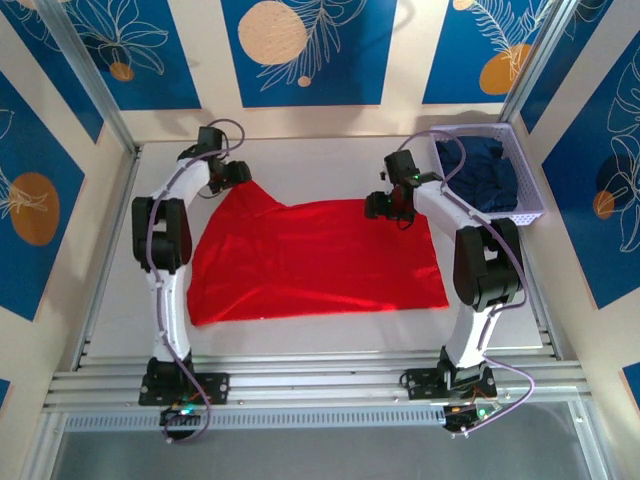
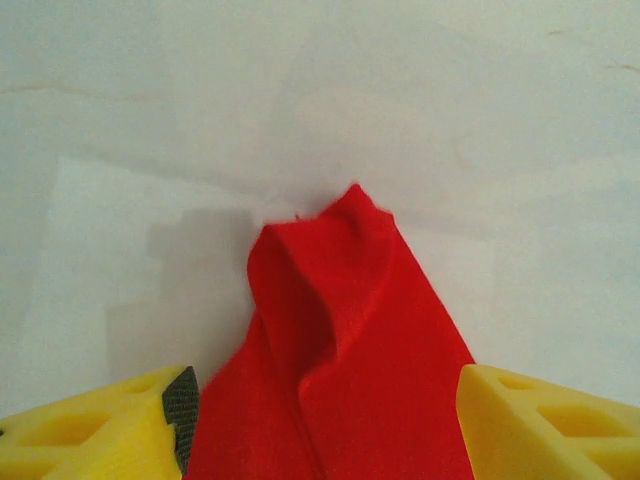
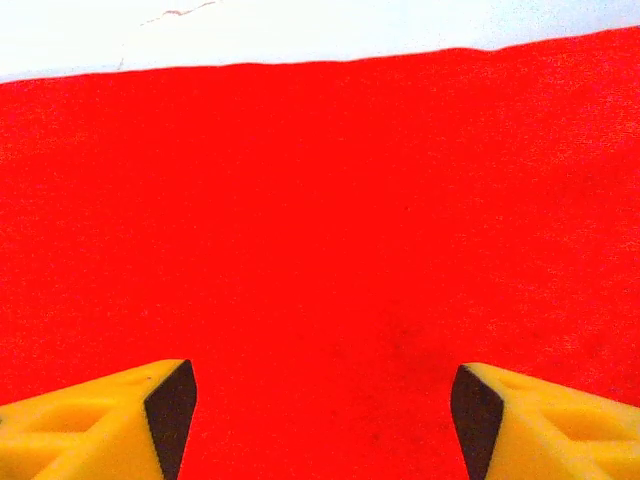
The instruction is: Fold the inside-out t-shirt
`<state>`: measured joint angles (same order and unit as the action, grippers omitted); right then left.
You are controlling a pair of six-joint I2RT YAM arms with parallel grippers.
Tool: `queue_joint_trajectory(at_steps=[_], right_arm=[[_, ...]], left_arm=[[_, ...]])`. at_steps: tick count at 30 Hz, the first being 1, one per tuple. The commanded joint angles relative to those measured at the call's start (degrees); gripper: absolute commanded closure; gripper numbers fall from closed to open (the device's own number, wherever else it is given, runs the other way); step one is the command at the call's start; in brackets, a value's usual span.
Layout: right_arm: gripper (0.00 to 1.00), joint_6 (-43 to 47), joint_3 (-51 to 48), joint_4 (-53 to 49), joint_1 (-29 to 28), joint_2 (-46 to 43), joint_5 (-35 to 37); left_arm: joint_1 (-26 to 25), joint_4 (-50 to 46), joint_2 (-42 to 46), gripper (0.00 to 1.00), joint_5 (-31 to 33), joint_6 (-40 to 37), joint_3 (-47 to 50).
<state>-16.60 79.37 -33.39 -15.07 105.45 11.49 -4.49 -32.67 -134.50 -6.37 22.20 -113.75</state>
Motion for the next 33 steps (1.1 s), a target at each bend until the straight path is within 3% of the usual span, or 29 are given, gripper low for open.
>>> queue_joint_trajectory(at_steps=[1, 5, 10, 15, 27, 33], right_arm=[[0.29, 0.60, -0.11, 0.70, -0.67, -2.07, -2.15], [0.28, 0.78, 0.56, 0.09, -1.36, -2.01, -2.05], [0.28, 0.69, 1.70, -1.36, -2.33, -1.49, -0.97], [0.28, 0.51, 2.07, -2.19, -2.84, -1.04, -0.42], [0.29, -0.10, 3.96, -3.59, -3.37, 0.72, 2.67], [0.29, -4.58, 9.73, -5.91, 1.90, 5.22, 7.32]], left_arm=[[1.26, -7.29, -5.14, 0.31, -1.10, -3.10, -8.12], [1.68, -10.89, -11.06, 0.33, -3.86, -3.83, -17.05], [1.99, -13.02, -15.53, 0.47, -5.95, -3.74, -23.27], [2.44, -12.95, -15.90, 0.62, -6.63, -3.74, -23.51], [3.43, -12.32, -13.89, 0.86, -7.95, -4.27, -23.53], [3.46, -11.57, -11.40, 1.00, -8.96, -4.35, -22.78]])
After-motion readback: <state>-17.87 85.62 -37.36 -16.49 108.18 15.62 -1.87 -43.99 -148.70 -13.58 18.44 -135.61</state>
